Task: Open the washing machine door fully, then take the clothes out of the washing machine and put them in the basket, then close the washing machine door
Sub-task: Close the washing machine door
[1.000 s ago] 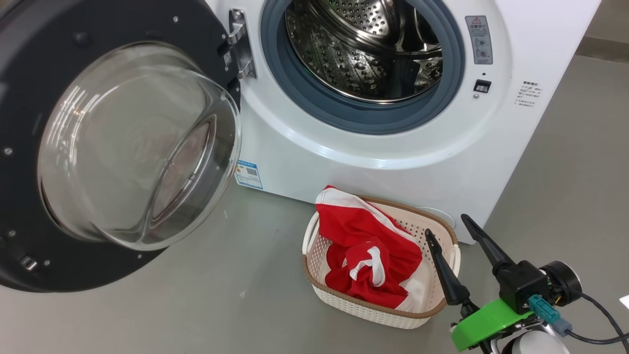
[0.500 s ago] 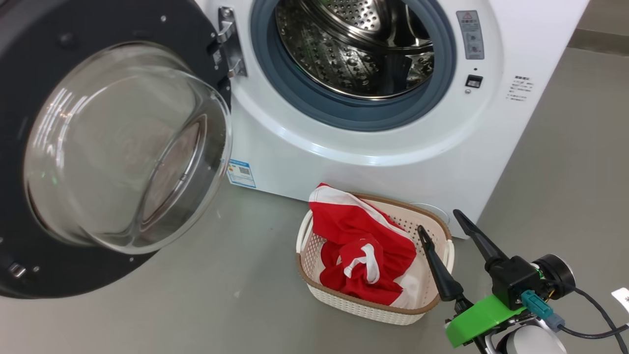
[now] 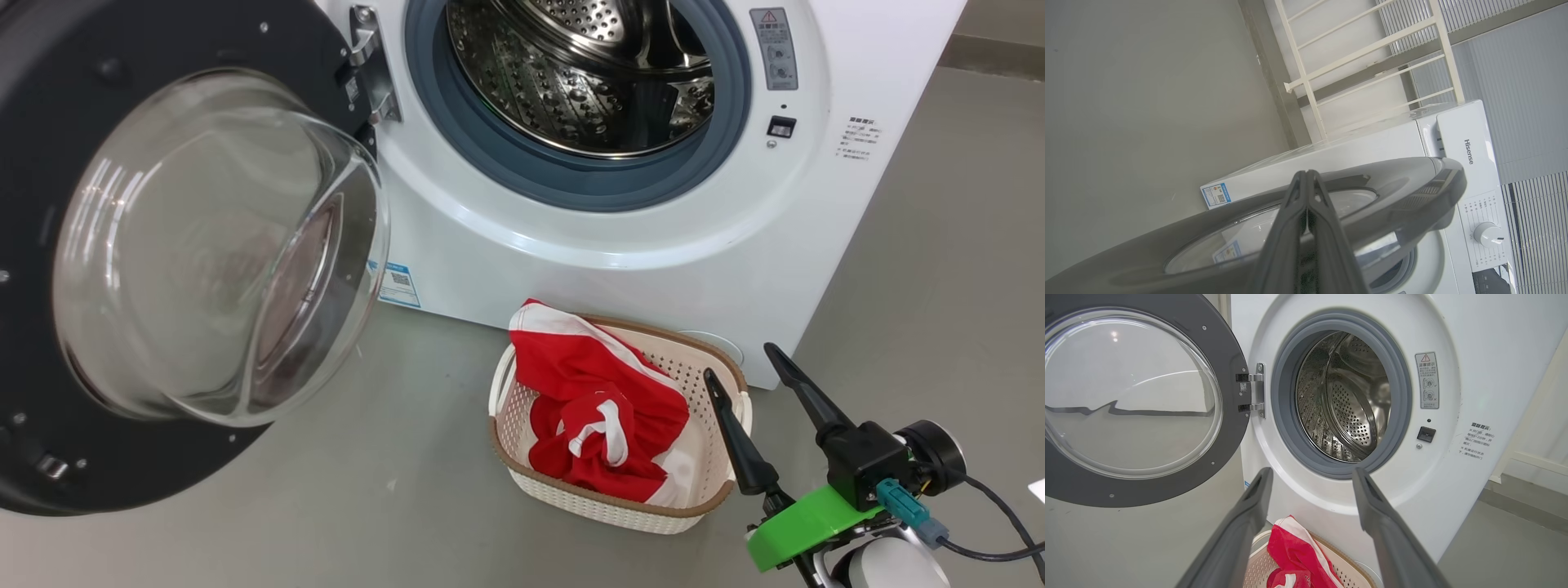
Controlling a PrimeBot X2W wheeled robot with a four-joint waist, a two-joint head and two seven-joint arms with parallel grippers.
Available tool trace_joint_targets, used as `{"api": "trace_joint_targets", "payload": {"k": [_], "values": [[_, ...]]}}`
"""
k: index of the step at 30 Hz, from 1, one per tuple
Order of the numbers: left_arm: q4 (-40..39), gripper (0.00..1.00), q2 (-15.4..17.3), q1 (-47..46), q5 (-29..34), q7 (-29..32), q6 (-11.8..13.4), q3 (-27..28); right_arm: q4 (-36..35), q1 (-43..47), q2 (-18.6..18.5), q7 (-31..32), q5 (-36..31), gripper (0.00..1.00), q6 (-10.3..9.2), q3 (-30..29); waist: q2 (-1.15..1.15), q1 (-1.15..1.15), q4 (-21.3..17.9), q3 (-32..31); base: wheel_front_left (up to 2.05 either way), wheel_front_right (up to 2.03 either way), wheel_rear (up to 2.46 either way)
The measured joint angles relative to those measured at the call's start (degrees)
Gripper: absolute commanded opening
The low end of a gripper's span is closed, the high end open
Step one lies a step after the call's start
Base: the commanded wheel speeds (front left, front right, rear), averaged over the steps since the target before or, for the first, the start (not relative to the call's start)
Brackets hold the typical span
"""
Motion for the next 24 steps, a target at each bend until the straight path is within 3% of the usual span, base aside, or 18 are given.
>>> {"api": "trace_joint_targets", "payload": {"k": [24], "values": [[-12.6, 0.0, -9.2, 9.9, -8.6, 9.1, 0.1, 3.7, 0.1, 0.0, 0.0, 0.0, 2.7, 1.0, 0.0, 0.7, 0.0, 0.0, 1.6, -1.1, 0.0, 0.0, 0.0]]}}
